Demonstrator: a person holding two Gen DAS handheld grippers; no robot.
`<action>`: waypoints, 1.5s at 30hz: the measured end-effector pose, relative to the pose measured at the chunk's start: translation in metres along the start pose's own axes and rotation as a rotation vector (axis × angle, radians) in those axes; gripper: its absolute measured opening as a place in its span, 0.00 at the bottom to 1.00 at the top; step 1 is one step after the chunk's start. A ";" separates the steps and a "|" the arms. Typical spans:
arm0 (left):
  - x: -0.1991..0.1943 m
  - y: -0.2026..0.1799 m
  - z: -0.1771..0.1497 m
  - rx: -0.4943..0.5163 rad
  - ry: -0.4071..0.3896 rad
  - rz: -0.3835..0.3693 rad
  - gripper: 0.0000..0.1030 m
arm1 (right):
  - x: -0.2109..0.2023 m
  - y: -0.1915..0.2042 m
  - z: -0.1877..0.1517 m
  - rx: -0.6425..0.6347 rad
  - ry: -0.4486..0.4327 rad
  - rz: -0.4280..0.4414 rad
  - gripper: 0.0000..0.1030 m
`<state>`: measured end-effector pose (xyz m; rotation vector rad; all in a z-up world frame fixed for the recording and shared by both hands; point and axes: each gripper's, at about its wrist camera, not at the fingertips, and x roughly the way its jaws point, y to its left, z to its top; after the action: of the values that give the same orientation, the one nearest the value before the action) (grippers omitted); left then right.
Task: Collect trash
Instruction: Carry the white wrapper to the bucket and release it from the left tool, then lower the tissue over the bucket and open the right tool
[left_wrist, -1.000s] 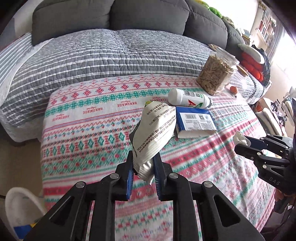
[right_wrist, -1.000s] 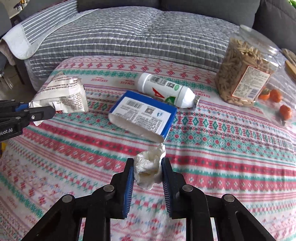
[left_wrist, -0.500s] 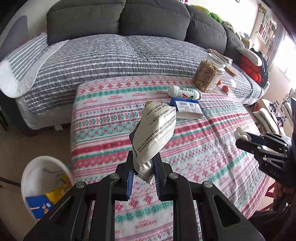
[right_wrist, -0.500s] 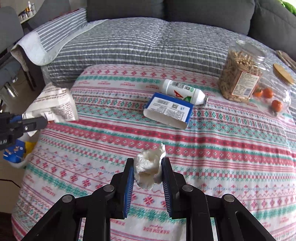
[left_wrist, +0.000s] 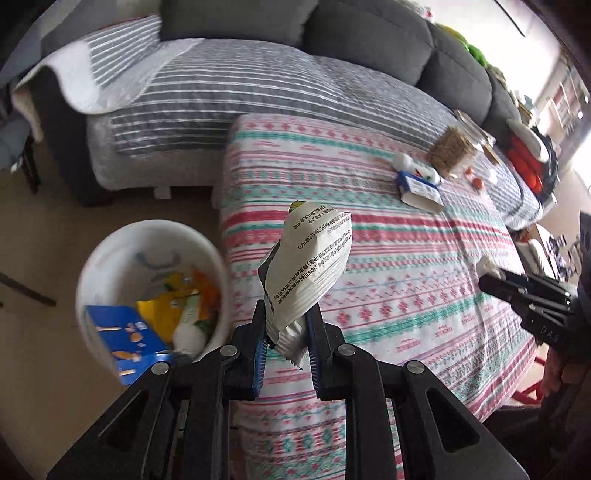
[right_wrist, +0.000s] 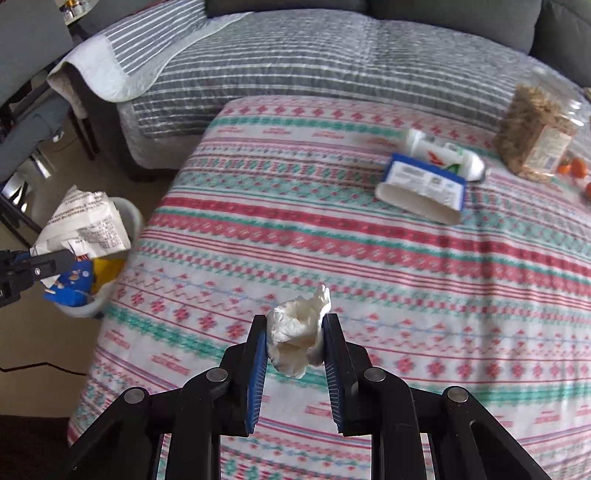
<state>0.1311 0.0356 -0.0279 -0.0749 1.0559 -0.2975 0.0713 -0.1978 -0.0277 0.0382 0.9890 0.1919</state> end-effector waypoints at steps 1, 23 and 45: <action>-0.003 0.010 0.000 -0.018 -0.008 0.012 0.20 | 0.003 0.006 0.002 -0.009 0.002 0.002 0.25; 0.007 0.120 -0.008 -0.219 -0.020 0.296 0.68 | 0.062 0.112 0.031 -0.148 0.018 0.091 0.25; -0.015 0.150 -0.038 -0.202 0.035 0.430 0.91 | 0.125 0.177 0.049 -0.144 0.067 0.271 0.26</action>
<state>0.1223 0.1867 -0.0646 -0.0222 1.1054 0.1978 0.1532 0.0015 -0.0832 0.0342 1.0329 0.5157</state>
